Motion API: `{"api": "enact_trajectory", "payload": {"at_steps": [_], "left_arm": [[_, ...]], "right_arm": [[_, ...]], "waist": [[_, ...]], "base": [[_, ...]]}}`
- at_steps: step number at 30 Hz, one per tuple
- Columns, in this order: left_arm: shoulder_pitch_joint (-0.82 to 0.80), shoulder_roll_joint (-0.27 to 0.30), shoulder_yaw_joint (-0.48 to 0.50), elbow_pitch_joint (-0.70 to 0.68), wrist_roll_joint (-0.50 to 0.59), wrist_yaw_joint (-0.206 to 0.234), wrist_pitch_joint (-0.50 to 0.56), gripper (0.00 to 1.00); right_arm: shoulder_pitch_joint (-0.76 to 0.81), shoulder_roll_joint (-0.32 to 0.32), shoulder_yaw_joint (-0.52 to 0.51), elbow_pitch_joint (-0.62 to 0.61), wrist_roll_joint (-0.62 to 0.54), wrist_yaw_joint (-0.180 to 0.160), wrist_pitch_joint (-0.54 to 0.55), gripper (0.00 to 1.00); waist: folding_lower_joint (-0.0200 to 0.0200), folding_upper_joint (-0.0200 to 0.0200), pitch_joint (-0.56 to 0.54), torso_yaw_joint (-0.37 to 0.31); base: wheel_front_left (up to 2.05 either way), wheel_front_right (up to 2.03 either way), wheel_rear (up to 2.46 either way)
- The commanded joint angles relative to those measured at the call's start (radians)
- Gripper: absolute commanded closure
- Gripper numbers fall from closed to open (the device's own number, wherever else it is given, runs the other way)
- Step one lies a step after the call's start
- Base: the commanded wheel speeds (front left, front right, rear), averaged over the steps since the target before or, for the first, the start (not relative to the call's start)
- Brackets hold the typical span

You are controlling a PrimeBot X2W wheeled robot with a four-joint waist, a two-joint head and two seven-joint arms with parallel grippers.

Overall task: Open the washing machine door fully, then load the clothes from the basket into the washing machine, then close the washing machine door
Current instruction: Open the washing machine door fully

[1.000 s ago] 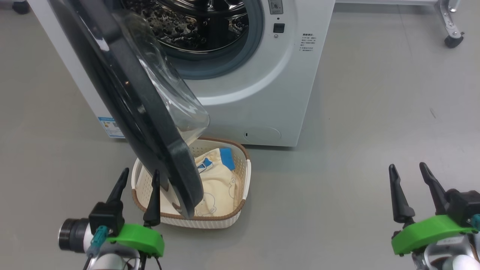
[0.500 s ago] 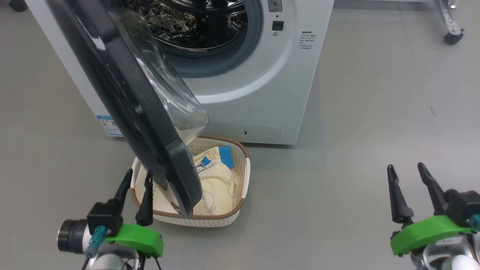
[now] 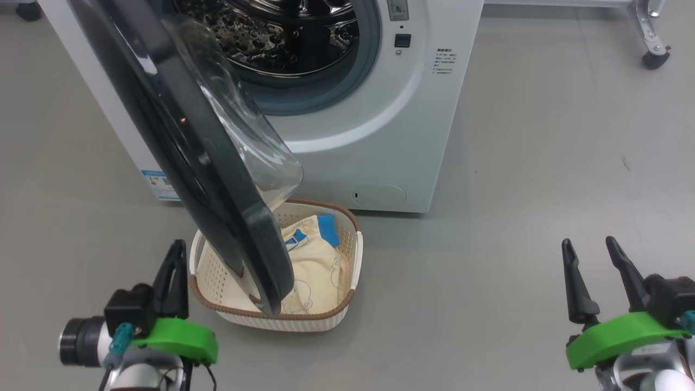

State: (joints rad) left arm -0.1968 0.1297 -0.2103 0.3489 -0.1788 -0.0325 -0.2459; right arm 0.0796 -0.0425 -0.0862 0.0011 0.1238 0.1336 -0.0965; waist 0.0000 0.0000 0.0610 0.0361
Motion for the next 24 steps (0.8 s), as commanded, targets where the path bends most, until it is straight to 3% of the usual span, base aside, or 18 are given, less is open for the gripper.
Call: {"api": "enact_trajectory", "payload": {"at_steps": [1, 6, 12, 17, 24], "left_arm": [[-0.050, 0.042, 0.056, -0.049, -0.001, 0.022, -0.004, 1.00], [-0.103, 0.093, 0.106, -0.122, 0.012, 0.067, 0.009, 1.00], [-0.190, 0.138, 0.131, -0.321, 0.044, 0.105, 0.046, 1.00], [-0.255, 0.129, 0.078, -0.510, 0.068, 0.096, 0.101, 1.00], [-0.303, 0.055, -0.078, -0.700, 0.044, 0.040, 0.210, 1.00]], "right_arm": [[-0.021, -0.008, 0.017, -0.034, 0.009, -0.003, -0.005, 0.00], [-0.016, -0.008, 0.011, -0.038, 0.009, -0.003, -0.002, 0.00], [-0.010, -0.008, 0.009, -0.044, 0.009, -0.003, 0.006, 0.00], [-0.009, -0.008, 0.010, -0.049, 0.011, -0.003, 0.008, 0.00], [-0.011, -0.008, 0.018, -0.053, 0.010, -0.003, 0.010, 0.00]], "waist": [[0.0000, 0.0000, -0.004, 0.001], [0.0000, 0.0000, -0.012, 0.006], [0.0000, 0.0000, -0.018, 0.007], [0.0000, 0.0000, -0.021, 0.000], [0.0000, 0.0000, -0.016, -0.017]], "base": [[0.00, 0.00, 0.00], [0.00, 0.00, 0.00], [0.00, 0.00, 0.00], [0.00, 0.00, 0.00], [0.00, 0.00, 0.00]]}}
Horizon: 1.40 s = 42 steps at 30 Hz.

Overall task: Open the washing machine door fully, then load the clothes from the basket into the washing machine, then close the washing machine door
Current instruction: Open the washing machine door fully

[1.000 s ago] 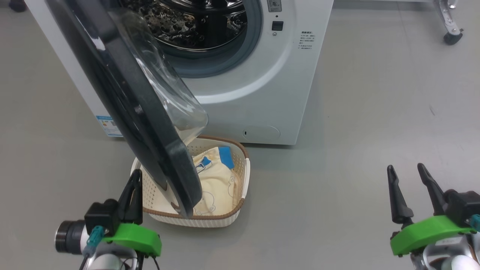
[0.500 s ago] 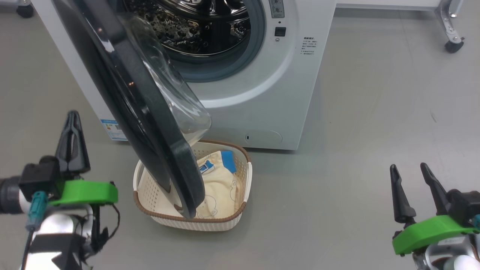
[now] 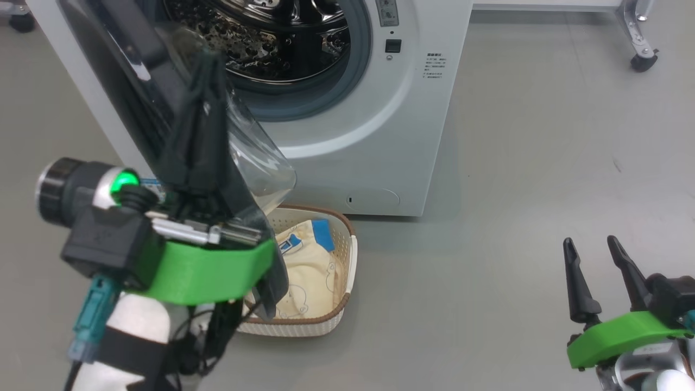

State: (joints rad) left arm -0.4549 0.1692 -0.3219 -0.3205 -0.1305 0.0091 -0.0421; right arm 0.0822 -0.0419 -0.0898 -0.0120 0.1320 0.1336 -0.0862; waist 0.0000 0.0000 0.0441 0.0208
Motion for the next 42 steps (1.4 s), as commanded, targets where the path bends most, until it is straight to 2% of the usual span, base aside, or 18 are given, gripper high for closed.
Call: {"api": "enact_trajectory", "payload": {"at_steps": [1, 5, 8, 16, 26, 42], "left_arm": [[-0.042, 0.001, 0.009, -0.044, -0.015, -0.009, 0.023, 1.00], [-0.002, -0.038, -0.089, -0.071, -0.059, -0.039, 0.096, 1.00], [0.039, -0.059, -0.140, -0.080, -0.096, -0.044, 0.123, 1.00], [0.148, -0.082, -0.208, -0.046, -0.150, -0.018, 0.141, 1.00], [0.215, -0.073, -0.178, 0.097, -0.168, 0.025, 0.107, 1.00], [0.205, -0.057, -0.088, 0.298, -0.198, 0.067, 0.029, 1.00]], "right_arm": [[-0.013, -0.008, 0.023, -0.040, 0.002, -0.003, 0.000, 0.00], [-0.015, -0.008, 0.027, -0.038, 0.004, -0.003, -0.001, 0.00], [-0.018, -0.008, 0.025, -0.034, 0.003, -0.003, -0.002, 0.00], [-0.020, -0.008, 0.022, -0.023, 0.008, -0.003, -0.008, 0.00], [-0.030, -0.008, 0.025, -0.018, 0.003, -0.003, -0.006, 0.00], [-0.029, -0.008, 0.025, -0.013, 0.006, -0.003, -0.006, 0.00]], "waist": [[0.0000, 0.0000, 0.002, -0.004], [0.0000, 0.0000, 0.009, -0.012], [0.0000, 0.0000, 0.015, -0.016], [0.0000, 0.0000, 0.025, -0.015], [0.0000, 0.0000, 0.035, -0.012], [0.0000, 0.0000, 0.033, -0.021]], "base": [[0.00, 0.00, 0.00], [0.00, 0.00, 0.00], [0.00, 0.00, 0.00], [0.00, 0.00, 0.00], [0.00, 0.00, 0.00], [0.00, 0.00, 0.00]]}}
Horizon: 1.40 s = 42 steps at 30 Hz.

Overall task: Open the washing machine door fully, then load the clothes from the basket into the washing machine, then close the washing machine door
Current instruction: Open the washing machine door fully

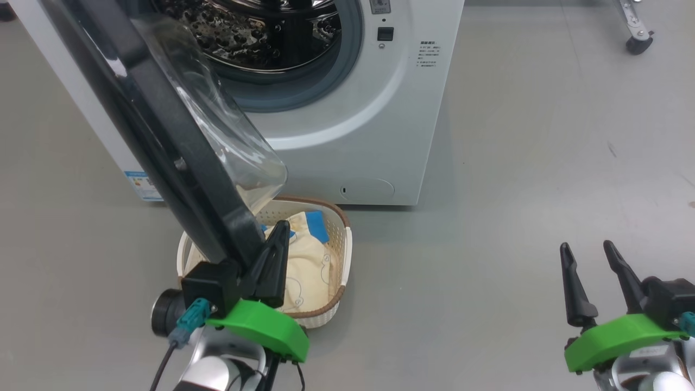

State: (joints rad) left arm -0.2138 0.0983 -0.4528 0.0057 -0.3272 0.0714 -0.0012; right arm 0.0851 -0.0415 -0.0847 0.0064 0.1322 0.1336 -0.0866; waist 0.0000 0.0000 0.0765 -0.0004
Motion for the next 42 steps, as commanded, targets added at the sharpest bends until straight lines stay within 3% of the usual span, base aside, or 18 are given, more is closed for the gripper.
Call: {"api": "enact_trajectory", "payload": {"at_steps": [1, 21, 33, 42], "left_arm": [[-0.037, 0.016, 0.044, -0.022, -0.002, 0.004, -0.015, 1.00], [0.025, 0.056, 0.053, -0.072, 0.010, 0.049, -0.024, 1.00], [0.055, 0.075, 0.065, -0.099, 0.022, 0.086, -0.021, 1.00], [0.075, 0.086, 0.078, -0.107, 0.031, 0.116, -0.034, 1.00]], "right_arm": [[-0.031, -0.009, 0.020, -0.032, 0.005, -0.003, -0.005, 0.00], [-0.021, -0.009, 0.009, -0.035, 0.006, -0.003, -0.004, 0.00], [-0.029, -0.009, -0.001, -0.040, -0.001, -0.003, -0.002, 0.00], [-0.030, -0.009, -0.008, -0.043, -0.008, -0.003, 0.005, 0.00]], "waist": [[0.0000, 0.0000, 0.001, 0.001], [0.0000, 0.0000, 0.002, 0.056], [0.0000, 0.0000, 0.016, 0.129], [0.0000, 0.0000, 0.017, 0.223]], "base": [[0.00, 0.00, 0.00], [0.00, 0.00, 0.00], [0.00, 0.00, 0.00], [0.00, 0.00, 0.00]]}}
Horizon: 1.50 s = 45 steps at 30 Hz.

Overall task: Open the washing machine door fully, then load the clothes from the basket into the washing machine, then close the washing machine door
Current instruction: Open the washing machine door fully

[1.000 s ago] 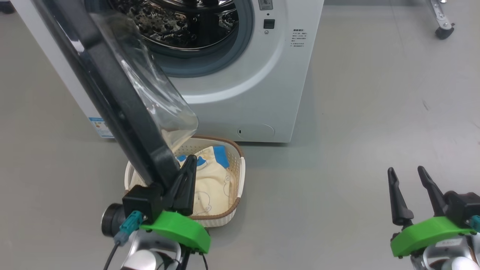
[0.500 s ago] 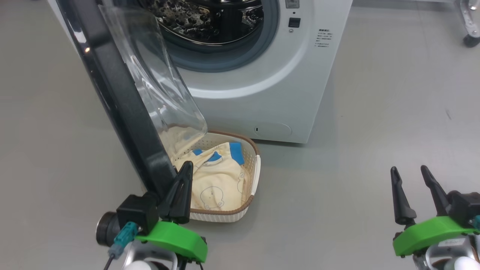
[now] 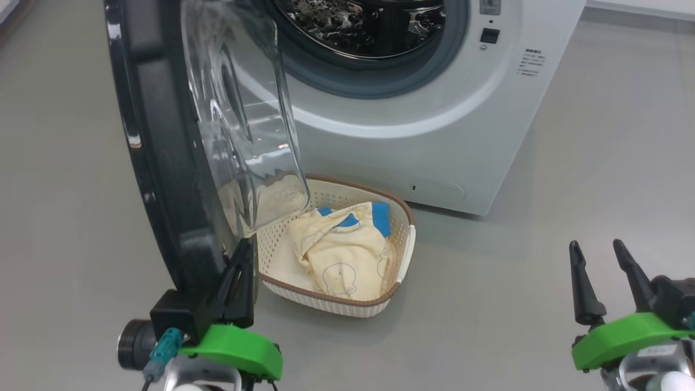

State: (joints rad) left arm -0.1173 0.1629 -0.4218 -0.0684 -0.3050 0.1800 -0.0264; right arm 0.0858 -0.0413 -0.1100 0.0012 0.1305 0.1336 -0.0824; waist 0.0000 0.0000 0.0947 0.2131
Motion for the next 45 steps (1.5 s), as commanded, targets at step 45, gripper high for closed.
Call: {"api": "enact_trajectory", "payload": {"at_steps": [45], "left_arm": [[-0.088, 0.189, 0.348, 0.213, -0.091, 0.092, -0.111, 1.00]], "right_arm": [[-0.036, -0.009, 0.025, -0.063, -0.015, -0.003, 0.034, 0.00]], "waist": [[0.0000, 0.0000, 0.002, 0.045]], "base": [[0.00, 0.00, 0.00]]}}
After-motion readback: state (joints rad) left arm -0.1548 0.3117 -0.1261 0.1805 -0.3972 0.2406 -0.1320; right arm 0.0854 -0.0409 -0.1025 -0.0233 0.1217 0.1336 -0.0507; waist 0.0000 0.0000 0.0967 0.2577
